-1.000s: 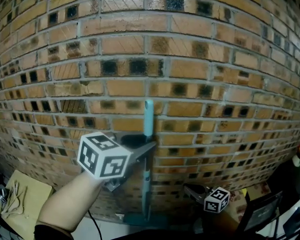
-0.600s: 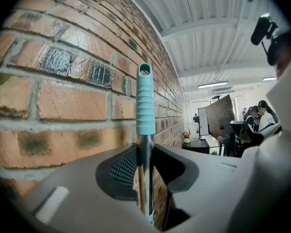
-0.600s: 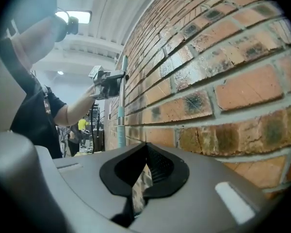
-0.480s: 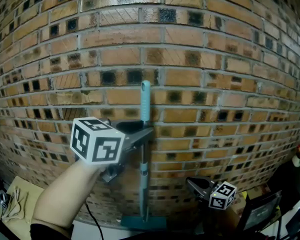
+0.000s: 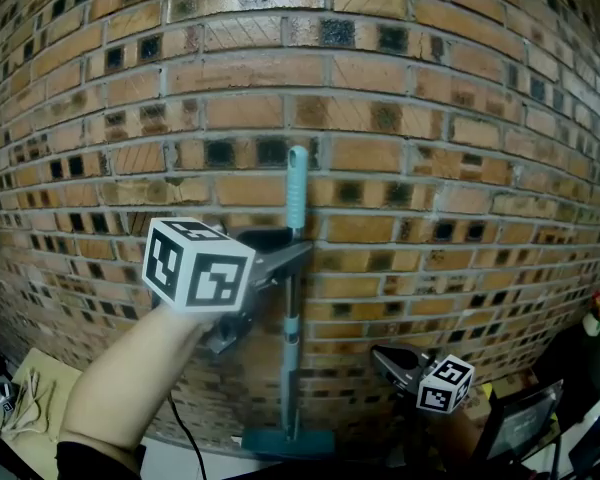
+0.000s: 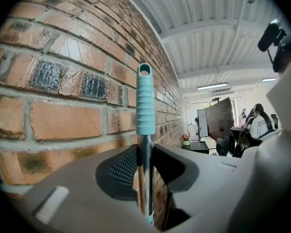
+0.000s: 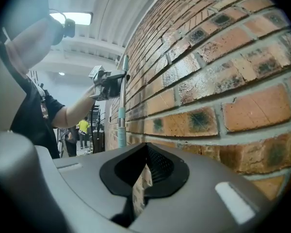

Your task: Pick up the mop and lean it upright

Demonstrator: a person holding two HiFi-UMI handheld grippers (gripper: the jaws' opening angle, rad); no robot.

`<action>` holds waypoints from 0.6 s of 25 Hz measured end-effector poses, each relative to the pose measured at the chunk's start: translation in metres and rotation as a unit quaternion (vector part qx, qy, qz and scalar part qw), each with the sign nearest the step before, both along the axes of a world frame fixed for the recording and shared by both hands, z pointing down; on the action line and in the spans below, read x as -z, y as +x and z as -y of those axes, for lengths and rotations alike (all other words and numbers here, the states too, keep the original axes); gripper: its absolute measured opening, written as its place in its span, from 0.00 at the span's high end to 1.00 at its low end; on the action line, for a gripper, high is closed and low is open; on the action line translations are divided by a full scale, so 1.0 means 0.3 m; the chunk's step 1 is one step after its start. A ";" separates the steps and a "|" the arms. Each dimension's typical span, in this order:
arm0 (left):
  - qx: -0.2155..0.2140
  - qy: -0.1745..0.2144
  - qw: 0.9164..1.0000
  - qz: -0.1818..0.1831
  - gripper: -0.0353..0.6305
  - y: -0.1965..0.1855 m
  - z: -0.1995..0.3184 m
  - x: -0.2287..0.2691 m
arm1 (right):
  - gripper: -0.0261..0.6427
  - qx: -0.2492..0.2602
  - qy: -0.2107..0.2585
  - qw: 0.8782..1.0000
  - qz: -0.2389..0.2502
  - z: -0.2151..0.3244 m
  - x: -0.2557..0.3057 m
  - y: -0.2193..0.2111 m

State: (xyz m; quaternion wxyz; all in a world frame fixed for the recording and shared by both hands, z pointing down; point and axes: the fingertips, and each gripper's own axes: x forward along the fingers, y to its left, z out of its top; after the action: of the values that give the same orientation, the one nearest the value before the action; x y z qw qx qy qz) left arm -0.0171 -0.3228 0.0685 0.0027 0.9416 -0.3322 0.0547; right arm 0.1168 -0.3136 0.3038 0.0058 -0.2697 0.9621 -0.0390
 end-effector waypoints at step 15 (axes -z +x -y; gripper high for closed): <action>0.002 -0.002 1.000 -0.002 0.79 -0.016 -0.014 -0.016 | 0.94 -0.007 0.027 1.000 0.009 -0.018 0.212 0.004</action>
State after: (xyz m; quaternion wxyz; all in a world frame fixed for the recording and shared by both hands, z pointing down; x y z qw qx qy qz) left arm -0.0219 -0.3187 0.0733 0.0057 0.9411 -0.3339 0.0538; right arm 0.1179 -0.3083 0.2402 0.0219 -0.2758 0.9609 -0.0150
